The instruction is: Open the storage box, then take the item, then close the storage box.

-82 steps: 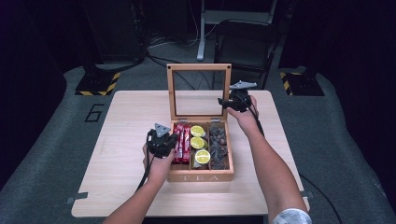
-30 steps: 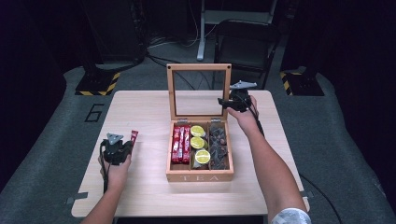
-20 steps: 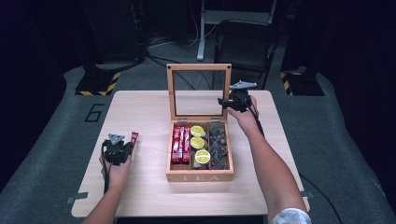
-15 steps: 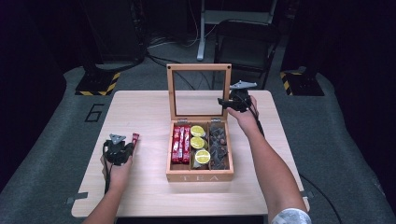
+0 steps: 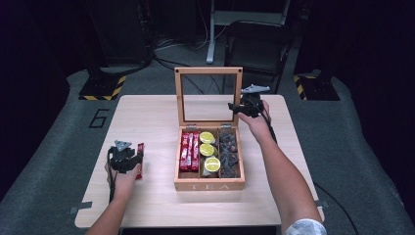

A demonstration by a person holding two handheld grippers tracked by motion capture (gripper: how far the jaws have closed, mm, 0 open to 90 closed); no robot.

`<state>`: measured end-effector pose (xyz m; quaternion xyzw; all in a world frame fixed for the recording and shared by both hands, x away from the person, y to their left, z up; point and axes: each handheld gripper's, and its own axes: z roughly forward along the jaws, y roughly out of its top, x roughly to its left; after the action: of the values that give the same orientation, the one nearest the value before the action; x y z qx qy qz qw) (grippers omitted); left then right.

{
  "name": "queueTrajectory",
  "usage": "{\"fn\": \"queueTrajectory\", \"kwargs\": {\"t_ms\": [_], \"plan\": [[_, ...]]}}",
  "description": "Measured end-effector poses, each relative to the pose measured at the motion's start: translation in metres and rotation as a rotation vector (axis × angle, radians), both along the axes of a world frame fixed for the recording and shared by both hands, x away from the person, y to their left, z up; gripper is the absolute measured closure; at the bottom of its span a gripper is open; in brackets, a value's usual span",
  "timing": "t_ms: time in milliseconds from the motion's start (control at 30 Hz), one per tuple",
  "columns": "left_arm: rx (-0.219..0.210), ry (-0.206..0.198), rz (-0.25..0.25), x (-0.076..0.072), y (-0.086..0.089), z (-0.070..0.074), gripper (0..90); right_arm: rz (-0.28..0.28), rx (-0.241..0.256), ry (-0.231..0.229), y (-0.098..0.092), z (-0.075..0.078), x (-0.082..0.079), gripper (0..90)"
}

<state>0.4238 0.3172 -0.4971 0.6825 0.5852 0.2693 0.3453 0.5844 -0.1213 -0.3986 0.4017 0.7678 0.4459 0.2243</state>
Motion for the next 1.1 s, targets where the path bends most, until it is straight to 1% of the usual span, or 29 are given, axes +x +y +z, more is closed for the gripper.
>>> {"fn": "queueTrajectory", "kwargs": {"t_ms": [33, 67, 100, 133, 167, 267, 300, 400, 433, 467, 500, 567, 600, 633, 667, 700, 800, 833, 867, 933, 967, 1000, 1033, 1067, 1100], "plan": [[-0.003, -0.002, 0.002, 0.0, -0.001, 0.001, 58.3, 0.002, 0.0, -0.004, 0.0, 0.0, 0.0, 49.4], [0.003, -0.009, -0.001, 0.0, -0.001, 0.002, 56.5, 0.004, 0.0, -0.003, -0.001, 0.0, 0.0, 49.4], [-0.007, 0.0, 0.001, 0.0, -0.003, 0.003, 55.1, 0.003, 0.001, -0.003, -0.001, 0.0, 0.0, 49.4], [0.002, -0.003, -0.005, 0.001, -0.003, 0.004, 52.8, 0.003, 0.005, 0.0, -0.001, 0.0, 0.0, 49.4], [-0.004, -0.004, -0.002, 0.001, -0.004, 0.006, 51.4, -0.002, 0.014, 0.006, -0.001, 0.0, 0.0, 49.4], [-0.006, -0.017, -0.013, 0.003, -0.008, 0.012, 50.0, 0.002, 0.015, 0.007, -0.001, 0.001, 0.0, 49.5], [-0.015, -0.023, -0.018, 0.002, -0.01, 0.014, 50.0, 0.005, 0.014, 0.007, -0.001, 0.001, 0.0, 49.5], [-0.015, -0.028, -0.034, 0.003, -0.014, 0.02, 49.8, 0.008, 0.012, 0.009, -0.002, 0.002, -0.002, 49.9], [-0.029, -0.046, -0.026, 0.004, -0.017, 0.021, 49.8, 0.007, 0.016, 0.011, -0.002, 0.002, -0.002, 50.2], [-0.036, -0.036, -0.034, 0.004, -0.019, 0.023, 49.8, 0.012, 0.018, 0.01, -0.003, 0.003, -0.002, 50.6], [-0.041, -0.044, -0.036, 0.004, -0.02, 0.024, 49.8, 0.011, 0.025, 0.017, -0.003, 0.003, -0.002, 51.5], [-0.039, -0.039, -0.051, 0.005, -0.022, 0.027, 49.7, 0.015, 0.027, 0.021, -0.005, 0.004, -0.003, 52.5], [-0.048, -0.045, -0.053, 0.005, -0.024, 0.028, 49.7, 0.013, 0.035, 0.027, -0.005, 0.004, -0.003, 53.0], [-0.055, -0.04, -0.057, 0.005, -0.026, 0.03, 49.7, 0.013, 0.035, 0.03, -0.005, 0.005, -0.004, 53.2], [-0.058, -0.044, -0.06, 0.006, -0.027, 0.032, 49.7, 0.013, 0.036, 0.03, -0.005, 0.005, -0.004, 53.5], [-0.059, -0.051, -0.064, 0.006, -0.028, 0.034, 49.7, 0.012, 0.032, 0.031, -0.005, 0.006, -0.005, 53.8], [-0.067, -0.056, -0.078, 0.007, -0.031, 0.041, 49.7, 0.011, 0.018, 0.028, -0.005, 0.007, -0.007, 54.7], [-0.073, -0.051, -0.083, 0.008, -0.032, 0.044, 49.7, 0.014, 0.004, 0.023, -0.005, 0.007, -0.007, 55.6], [-0.083, -0.06, -0.086, 0.008, -0.033, 0.046, 49.9, 0.01, 0.001, 0.026, -0.005, 0.008, -0.008, 56.7], [-0.095, -0.061, -0.105, 0.008, -0.035, 0.051, 51.4, 0.015, -0.004, 0.019, -0.005, 0.008, -0.008, 57.3], [-0.09, -0.055, -0.113, 0.008, -0.037, 0.054, 52.3, 0.013, 0.0, 0.023, -0.005, 0.008, -0.009, 57.5], [-0.094, -0.058, -0.108, 0.008, -0.038, 0.055, 53.2, 0.015, 0.0, 0.021, -0.006, 0.008, -0.009, 57.8], [-0.087, -0.06, -0.114, 0.009, -0.039, 0.057, 53.7, 0.017, -0.002, 0.021, -0.006, 0.008, -0.009, 58.0], [-0.096, -0.06, -0.116, 0.009, -0.041, 0.06, 53.9, 0.022, -0.006, 0.019, -0.006, 0.008, -0.009, 58.4], [-0.086, -0.064, -0.124, 0.009, -0.042, 0.061, 53.9, 0.024, -0.01, 0.02, -0.007, 0.009, -0.01, 59.0]]}}
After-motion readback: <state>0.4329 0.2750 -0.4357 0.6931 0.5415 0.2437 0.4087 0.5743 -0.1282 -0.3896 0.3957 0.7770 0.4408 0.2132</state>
